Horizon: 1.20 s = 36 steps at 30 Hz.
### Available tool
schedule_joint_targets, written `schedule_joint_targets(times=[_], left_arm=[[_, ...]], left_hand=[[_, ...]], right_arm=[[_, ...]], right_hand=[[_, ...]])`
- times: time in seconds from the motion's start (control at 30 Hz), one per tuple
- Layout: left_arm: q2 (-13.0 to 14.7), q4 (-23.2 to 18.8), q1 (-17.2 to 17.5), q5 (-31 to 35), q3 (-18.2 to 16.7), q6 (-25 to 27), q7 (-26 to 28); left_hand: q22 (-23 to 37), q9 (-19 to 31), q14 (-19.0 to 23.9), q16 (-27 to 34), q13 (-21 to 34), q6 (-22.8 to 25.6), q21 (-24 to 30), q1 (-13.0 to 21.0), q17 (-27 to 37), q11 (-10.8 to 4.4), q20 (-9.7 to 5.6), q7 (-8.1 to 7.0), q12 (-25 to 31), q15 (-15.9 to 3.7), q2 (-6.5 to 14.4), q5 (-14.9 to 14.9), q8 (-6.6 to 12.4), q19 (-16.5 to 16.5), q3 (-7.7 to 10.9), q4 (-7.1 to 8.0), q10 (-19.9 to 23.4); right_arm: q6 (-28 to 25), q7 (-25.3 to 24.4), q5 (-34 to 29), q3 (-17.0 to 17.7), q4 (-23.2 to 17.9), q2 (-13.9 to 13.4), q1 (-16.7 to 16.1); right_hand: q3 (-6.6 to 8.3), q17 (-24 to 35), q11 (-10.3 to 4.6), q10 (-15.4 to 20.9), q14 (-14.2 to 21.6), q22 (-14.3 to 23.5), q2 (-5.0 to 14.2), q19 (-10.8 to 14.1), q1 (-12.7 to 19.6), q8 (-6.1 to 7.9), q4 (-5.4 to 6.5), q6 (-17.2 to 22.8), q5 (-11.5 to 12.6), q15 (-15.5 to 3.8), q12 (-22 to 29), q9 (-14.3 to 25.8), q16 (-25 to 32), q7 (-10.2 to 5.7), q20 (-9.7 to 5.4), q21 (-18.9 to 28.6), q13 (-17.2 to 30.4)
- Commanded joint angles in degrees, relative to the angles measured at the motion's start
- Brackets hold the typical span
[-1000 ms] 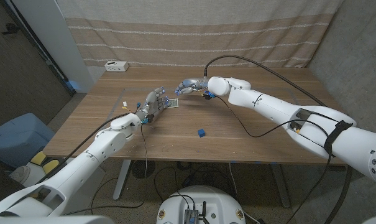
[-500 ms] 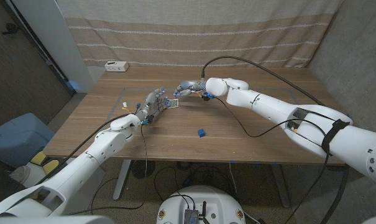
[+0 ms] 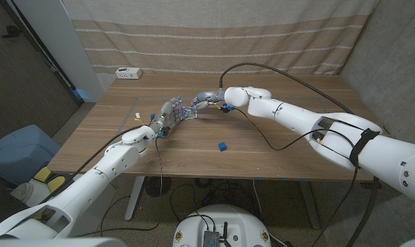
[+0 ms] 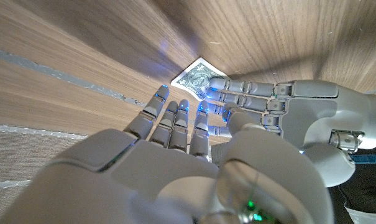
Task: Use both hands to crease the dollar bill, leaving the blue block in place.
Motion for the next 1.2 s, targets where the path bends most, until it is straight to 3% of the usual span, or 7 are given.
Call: schedule_joint_targets(times=[0.03,0.83,0.9,1.2], left_arm=[[-0.2,0.5,-0.4,0.0,0.2,0.2,-0.1],[-0.9,3.2,-2.5,0.2,0.8,0.4,-2.1],[-2.0,4.3,-2.4,-0.9,0.2,-1.5,-3.6],[-1.7,3.2,-2.0,0.7,0.0,-4.3,-3.5]], left_hand=[[0.1,0.1,-0.2,0.4,0.1,-0.8,-0.3,-0.7,0.2,0.08,0.24,0.05,0.4,0.1,0.0,0.3,0.39,-0.2,-0.16,-0.01,-0.5],[0.1,0.1,-0.2,0.4,0.1,-0.6,-0.3,-0.6,0.2,-0.02,0.24,0.08,0.5,0.04,0.0,0.3,0.48,-0.2,-0.35,0.12,-0.6],[0.1,0.1,-0.2,0.4,0.1,-0.2,-0.2,-0.6,0.2,-0.07,0.25,0.27,0.5,0.09,0.0,0.3,0.64,-0.1,-0.38,0.14,-0.6],[0.1,0.1,0.5,0.6,0.2,3.5,0.0,-0.1,0.1,-1.07,0.76,0.31,1.1,-0.96,0.2,0.3,1.77,0.5,-0.37,0.01,0.7]], right_arm=[[2.3,0.4,0.3,-1.3,4.7,2.3,1.4],[4.8,0.5,0.5,-3.7,12.9,6.3,3.6],[4.8,0.4,0.4,-3.9,13.4,6.5,3.8],[5.7,0.3,0.5,-4.6,15.6,7.4,4.4]], right_hand=[[0.12,0.1,-0.36,0.4,0.2,0.2,0.0,0.3,0.4,0.0,0.02,0.4,0.0,0.14,0.0,0.1,0.5,-0.02,0.11,-0.1,0.1],[0.09,0.1,-0.18,0.7,0.2,0.2,0.02,0.4,0.5,0.07,0.1,0.6,-0.1,0.09,0.1,0.1,0.5,0.09,0.24,-0.5,0.1],[0.09,0.1,-0.15,0.7,0.3,0.2,0.03,0.4,0.5,0.09,0.11,0.7,-0.1,0.07,0.1,0.1,0.5,0.17,0.23,-0.5,0.1],[0.09,0.1,-0.1,0.8,0.3,0.2,0.04,0.4,0.5,0.16,0.14,0.9,-0.1,0.05,0.1,0.1,0.5,0.18,0.22,-0.6,0.1]])
